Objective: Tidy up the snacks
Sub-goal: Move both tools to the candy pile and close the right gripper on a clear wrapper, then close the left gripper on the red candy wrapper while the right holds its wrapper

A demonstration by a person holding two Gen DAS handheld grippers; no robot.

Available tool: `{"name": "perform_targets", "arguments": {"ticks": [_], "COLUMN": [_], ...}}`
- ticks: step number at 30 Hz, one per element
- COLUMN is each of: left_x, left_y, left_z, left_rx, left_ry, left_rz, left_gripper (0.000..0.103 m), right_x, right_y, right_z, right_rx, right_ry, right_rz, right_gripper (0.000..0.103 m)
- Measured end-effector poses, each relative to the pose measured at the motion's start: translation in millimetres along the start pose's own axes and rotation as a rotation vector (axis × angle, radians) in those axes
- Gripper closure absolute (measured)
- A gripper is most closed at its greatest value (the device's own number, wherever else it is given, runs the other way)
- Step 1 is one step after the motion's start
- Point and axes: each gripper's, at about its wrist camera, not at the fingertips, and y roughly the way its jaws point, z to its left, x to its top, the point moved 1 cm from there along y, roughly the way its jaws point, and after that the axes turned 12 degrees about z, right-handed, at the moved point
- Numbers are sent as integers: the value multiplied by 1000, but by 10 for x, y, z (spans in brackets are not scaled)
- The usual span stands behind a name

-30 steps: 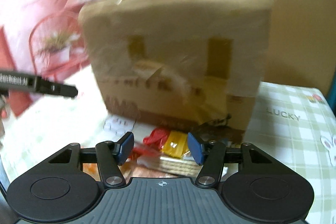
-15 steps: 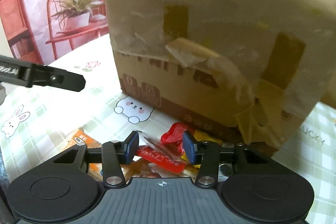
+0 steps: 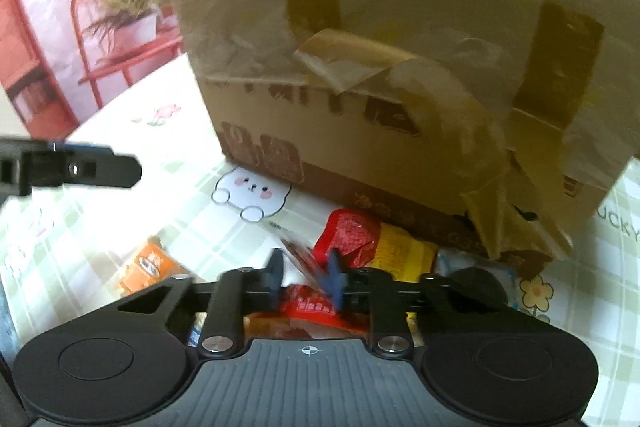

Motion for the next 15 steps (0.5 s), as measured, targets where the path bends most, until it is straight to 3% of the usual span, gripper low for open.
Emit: {"name": "perform_targets", "arguments": {"ticks": [6, 15], "left_x": [-15, -83], "left_y": [0, 54], "left_z": [-22, -95], "left_rx": [0, -18], "left_ry": [8, 38], "left_rz": [4, 33], "left_gripper": [36, 37], "right_x": [-27, -243], "right_y": [-271, -591], "right_z": [-94, -250], "right_rx": [46, 33], "right_ry": [64, 142], "right_rz": [-98, -194], "right_gripper": [99, 100]}}
